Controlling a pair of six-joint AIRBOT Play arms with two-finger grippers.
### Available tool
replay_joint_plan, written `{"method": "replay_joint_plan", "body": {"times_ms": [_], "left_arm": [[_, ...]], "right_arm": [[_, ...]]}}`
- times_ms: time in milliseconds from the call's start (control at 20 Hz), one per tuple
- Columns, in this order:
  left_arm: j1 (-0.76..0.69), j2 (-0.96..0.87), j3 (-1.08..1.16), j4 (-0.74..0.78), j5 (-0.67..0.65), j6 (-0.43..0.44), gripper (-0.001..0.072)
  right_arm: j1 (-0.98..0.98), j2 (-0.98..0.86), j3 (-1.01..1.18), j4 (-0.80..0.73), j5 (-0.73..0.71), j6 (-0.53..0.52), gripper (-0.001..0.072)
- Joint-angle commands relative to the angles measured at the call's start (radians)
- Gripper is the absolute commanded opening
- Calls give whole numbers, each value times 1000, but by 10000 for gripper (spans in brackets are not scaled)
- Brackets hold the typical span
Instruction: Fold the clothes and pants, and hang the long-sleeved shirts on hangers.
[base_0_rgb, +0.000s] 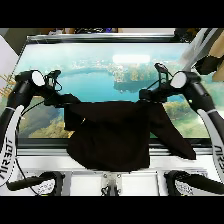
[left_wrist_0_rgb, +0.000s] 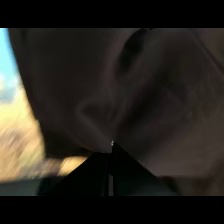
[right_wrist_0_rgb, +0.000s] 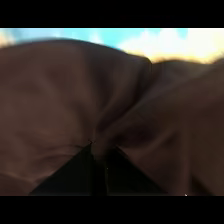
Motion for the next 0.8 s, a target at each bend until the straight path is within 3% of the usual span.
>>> {"method": "replay_joint_plan", "body": {"times_ms": [0,50,100,150,200,250,400,500,550,600,750], "left_arm": [[17,-64,55,-85,145,0,16],[16,-78,96,-85,162,0,18],[16,-89,142,-84,186,0,162],[21,-95,183,-85,206,0,536],[28,-94,227,-87,221,-1,720],[38,-94,272,-88,220,-1,684],[64,-94,354,-88,157,0,683],[64,-92,350,-88,105,0,683],[55,-92,334,-90,89,0,683],[41,-91,313,-90,83,0,683],[-13,-40,186,-93,130,0,683]], "right_arm": [[1,-85,-10,143,-334,-1,243],[0,-87,-9,175,-431,-2,549],[0,-85,-3,185,-501,-20,655],[-3,-82,12,179,-539,-67,653],[-9,-77,32,173,-539,-135,653],[-18,-69,47,170,-520,-189,652],[-27,-34,52,99,-406,-319,650],[-19,-19,52,-29,-244,-322,647],[-11,-15,51,-88,-161,-322,608],[-1,-11,51,-142,-81,-325,502],[55,10,31,-214,32,-307,488]]}}
